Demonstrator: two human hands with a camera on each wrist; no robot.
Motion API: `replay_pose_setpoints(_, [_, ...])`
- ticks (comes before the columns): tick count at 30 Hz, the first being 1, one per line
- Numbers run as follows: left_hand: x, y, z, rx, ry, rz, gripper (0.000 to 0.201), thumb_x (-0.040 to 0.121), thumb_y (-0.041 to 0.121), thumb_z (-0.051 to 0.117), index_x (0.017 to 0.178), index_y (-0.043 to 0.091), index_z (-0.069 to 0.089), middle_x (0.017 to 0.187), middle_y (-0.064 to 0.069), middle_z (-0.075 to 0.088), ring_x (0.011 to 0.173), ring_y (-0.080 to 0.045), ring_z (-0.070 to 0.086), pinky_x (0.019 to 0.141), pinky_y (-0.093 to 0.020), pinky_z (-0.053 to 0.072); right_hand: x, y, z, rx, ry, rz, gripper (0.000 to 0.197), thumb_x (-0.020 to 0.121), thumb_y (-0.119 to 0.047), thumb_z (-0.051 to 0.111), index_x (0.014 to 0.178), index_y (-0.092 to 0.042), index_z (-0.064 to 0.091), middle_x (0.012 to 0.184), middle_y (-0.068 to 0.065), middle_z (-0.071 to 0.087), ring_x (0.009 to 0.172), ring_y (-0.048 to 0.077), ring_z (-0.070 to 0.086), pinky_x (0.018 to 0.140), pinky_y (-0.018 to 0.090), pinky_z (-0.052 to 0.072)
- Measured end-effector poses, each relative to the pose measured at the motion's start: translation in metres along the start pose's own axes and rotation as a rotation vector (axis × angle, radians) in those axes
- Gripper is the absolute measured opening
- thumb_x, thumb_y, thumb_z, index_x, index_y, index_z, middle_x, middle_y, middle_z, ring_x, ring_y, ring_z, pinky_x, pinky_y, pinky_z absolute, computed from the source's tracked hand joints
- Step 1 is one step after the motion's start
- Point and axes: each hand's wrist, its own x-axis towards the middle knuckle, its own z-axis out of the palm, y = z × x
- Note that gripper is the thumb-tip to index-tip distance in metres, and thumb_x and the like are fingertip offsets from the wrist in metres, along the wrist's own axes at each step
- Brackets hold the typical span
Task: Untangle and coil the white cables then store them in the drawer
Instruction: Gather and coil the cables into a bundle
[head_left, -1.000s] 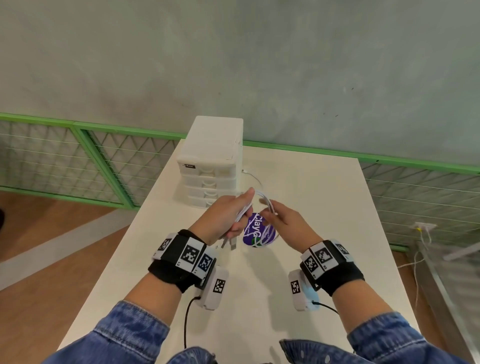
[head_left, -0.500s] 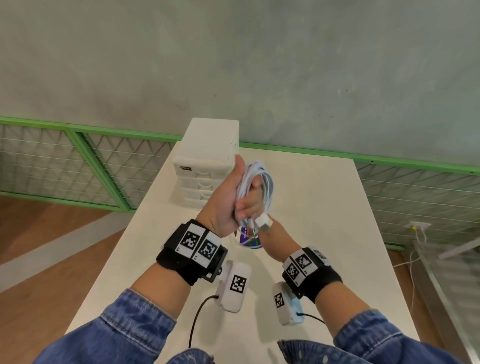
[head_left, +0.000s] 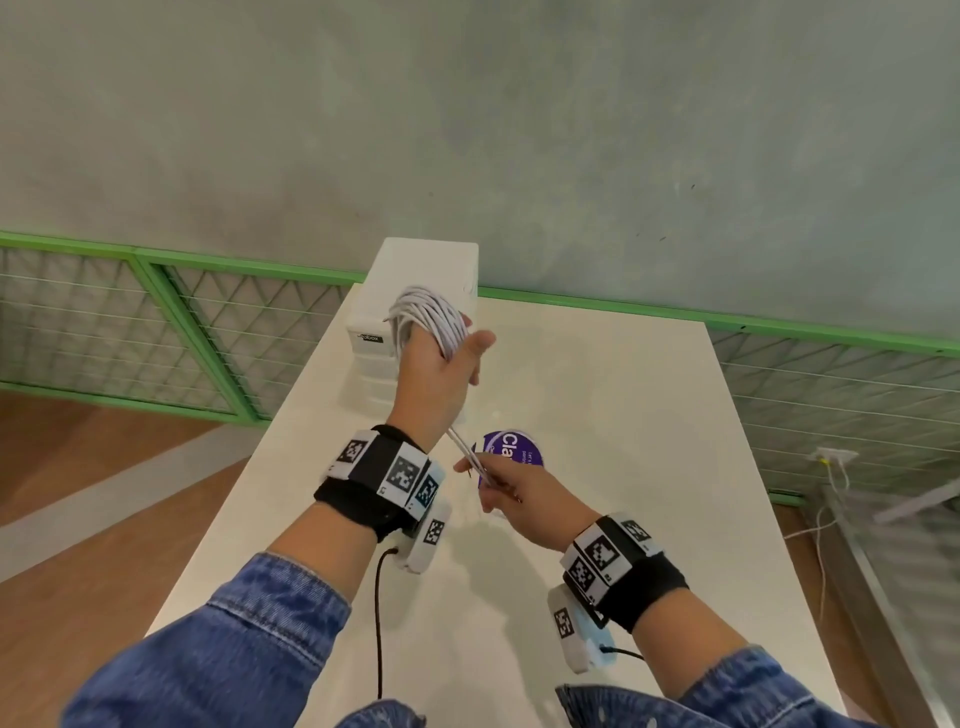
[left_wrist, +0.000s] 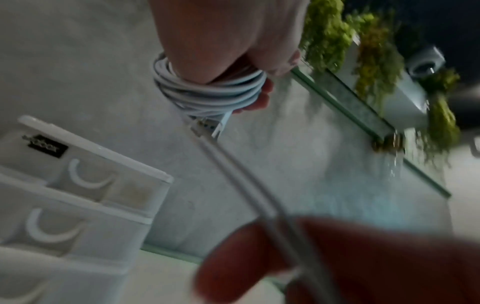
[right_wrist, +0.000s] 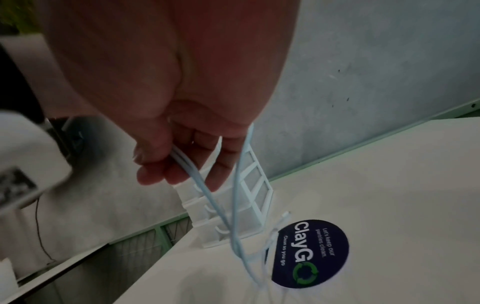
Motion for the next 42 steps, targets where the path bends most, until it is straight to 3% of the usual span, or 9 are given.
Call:
replay_pose_setpoints(3, [-0.002,-0.017,-0.006,0.309,-0.163,0.009,0.052,0.075,0.052,0.064,0.070,0.003,0.049,0.054,-0.014,0.044,0.047,-0.026,0.040,0.051,-0.037,0.040,0.002,-0.008,-0.005,0.025,0.081,-0.061,0.035,0.090,-0.003,0.044,0.107,-0.029,0.062,0.076,0.005,0.061,0.070,0.004,0.053,0.074,0.019,0.043])
replay_pose_setpoints(6, [-0.005,-0.025,-0.005,0.681,-0.485,-0.099,0.051,0.082,0.050,0.063,0.059,0.016,0.033,0.049,-0.001,0.034,0.042,-0.016,0.031,0.046,-0.031,0.029,0.004,-0.012,-0.018,0.065,0.231,-0.075,0.029,0.089,0.000,0.049,0.099,-0.019,0.068,0.084,0.014,0.067,0.074,0.018,0.057,0.071,0.024,0.045])
replay_pose_setpoints(10, [-0.019,-0.028,0.000,0.548,-0.604,-0.285,0.053,0.093,0.046,0.048,0.054,0.010,0.042,0.036,0.002,0.043,0.031,-0.012,0.041,0.041,-0.025,0.036,0.004,-0.006,-0.028,-0.007,0.300,-0.104,0.021,0.089,-0.006,0.051,0.097,-0.018,0.067,0.087,0.002,0.067,0.079,0.014,0.059,0.073,0.020,0.044])
replay_pose_setpoints(13, [-0.028,-0.025,0.000,0.403,-0.657,-0.439,0.054,0.094,0.055,0.037,0.069,0.009,0.048,0.047,-0.005,0.047,0.035,-0.016,0.040,0.039,-0.021,0.034,0.002,0.005,-0.037,0.051,0.416,-0.034,0.014,0.090,-0.012,0.052,0.091,-0.020,0.063,0.086,-0.002,0.068,0.079,0.012,0.061,0.071,0.025,0.047])
replay_pose_setpoints(19, [-0.043,-0.028,0.009,0.382,-0.853,-0.551,0.026,0.082,0.037,0.069,0.077,0.021,0.050,0.047,0.004,0.045,0.034,-0.010,0.038,0.040,-0.020,0.031,-0.002,0.018,-0.045,0.037,0.461,-0.028,0.023,0.088,-0.012,0.059,0.105,-0.022,0.069,0.078,-0.008,0.059,0.073,-0.005,0.052,0.069,0.007,0.039])
replay_pose_setpoints(27, [-0.043,-0.006,0.006,0.056,-0.841,-0.666,0.037,0.095,0.038,0.050,0.066,0.014,0.047,0.038,0.002,0.031,0.032,-0.012,0.024,0.039,-0.020,0.020,-0.001,0.024,-0.058,0.135,0.542,0.067,0.027,0.092,-0.015,0.053,0.116,-0.018,0.063,0.075,-0.012,0.055,0.068,-0.011,0.052,0.074,0.008,0.039])
replay_pose_setpoints(33, [-0.041,0.007,0.004,-0.447,-0.832,-0.633,0.040,0.090,0.041,0.046,0.065,0.011,0.052,0.033,0.005,0.031,0.024,-0.008,0.022,0.035,-0.015,0.018,0.002,0.006,-0.052,0.218,0.525,0.001,0.023,0.095,-0.011,0.046,0.107,-0.017,0.064,0.072,-0.017,0.055,0.062,-0.014,0.052,0.065,0.005,0.040])
replay_pose_setpoints(37, [-0.031,0.018,-0.001,-0.722,-0.754,-0.530,0.038,0.084,0.048,0.053,0.064,0.016,0.057,0.032,0.009,0.036,0.023,-0.005,0.029,0.036,-0.023,0.016,-0.001,0.009,-0.041,0.179,0.497,0.014,0.027,0.097,-0.016,0.042,0.084,-0.033,0.058,0.057,-0.014,0.046,0.051,-0.005,0.046,0.057,0.011,0.037])
replay_pose_setpoints(42, [-0.017,0.031,-0.005,-0.989,-0.534,-0.415,0.036,0.084,0.048,0.057,0.067,0.016,0.055,0.034,0.007,0.040,0.026,-0.003,0.036,0.036,-0.020,0.028,-0.002,0.022,-0.030,0.156,0.447,0.083,0.025,0.098,-0.018,0.038,0.107,-0.021,0.061,0.064,-0.016,0.052,0.057,-0.008,0.052,0.057,0.008,0.040])
